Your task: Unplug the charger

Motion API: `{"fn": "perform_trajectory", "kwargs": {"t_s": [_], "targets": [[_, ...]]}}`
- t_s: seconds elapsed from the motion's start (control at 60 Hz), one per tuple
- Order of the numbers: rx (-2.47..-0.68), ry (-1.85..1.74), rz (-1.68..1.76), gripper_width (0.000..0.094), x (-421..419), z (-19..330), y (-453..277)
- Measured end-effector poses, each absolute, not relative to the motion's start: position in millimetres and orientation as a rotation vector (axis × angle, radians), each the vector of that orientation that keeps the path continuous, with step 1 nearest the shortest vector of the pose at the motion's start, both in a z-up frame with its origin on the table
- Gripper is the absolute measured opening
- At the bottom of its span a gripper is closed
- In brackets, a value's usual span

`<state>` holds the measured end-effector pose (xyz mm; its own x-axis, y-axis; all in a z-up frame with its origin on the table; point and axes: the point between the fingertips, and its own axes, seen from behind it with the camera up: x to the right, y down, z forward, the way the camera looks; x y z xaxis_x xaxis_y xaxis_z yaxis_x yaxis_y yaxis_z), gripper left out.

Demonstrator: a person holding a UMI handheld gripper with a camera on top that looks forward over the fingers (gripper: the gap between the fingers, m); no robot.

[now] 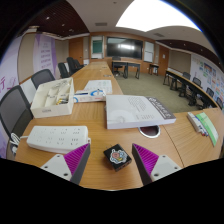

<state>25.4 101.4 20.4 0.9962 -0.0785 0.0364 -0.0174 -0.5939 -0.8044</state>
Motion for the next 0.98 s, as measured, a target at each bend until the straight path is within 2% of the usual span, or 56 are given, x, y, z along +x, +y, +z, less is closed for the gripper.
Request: {"fn": "perform_trajectory", "kwargs": {"t_s": [0.167, 0.45, 0.6, 0.733, 0.983], "targets": [[-2.270, 0.098, -0.150, 0.0845, 27.0, 50.4, 47.9], [-2.217, 0.060, -0.225, 0.0853, 1.3, 153.9, -59.8], [-2.198, 0.061, -0.230, 0.0851, -13.8, 193.3, -113.9], [-2.183, 0.059, -0.232, 0.0853, -22.7, 211.7, -144.7], [-2.178, 0.063, -0.226, 0.0852, -27.8, 224.3, -165.3]]}}
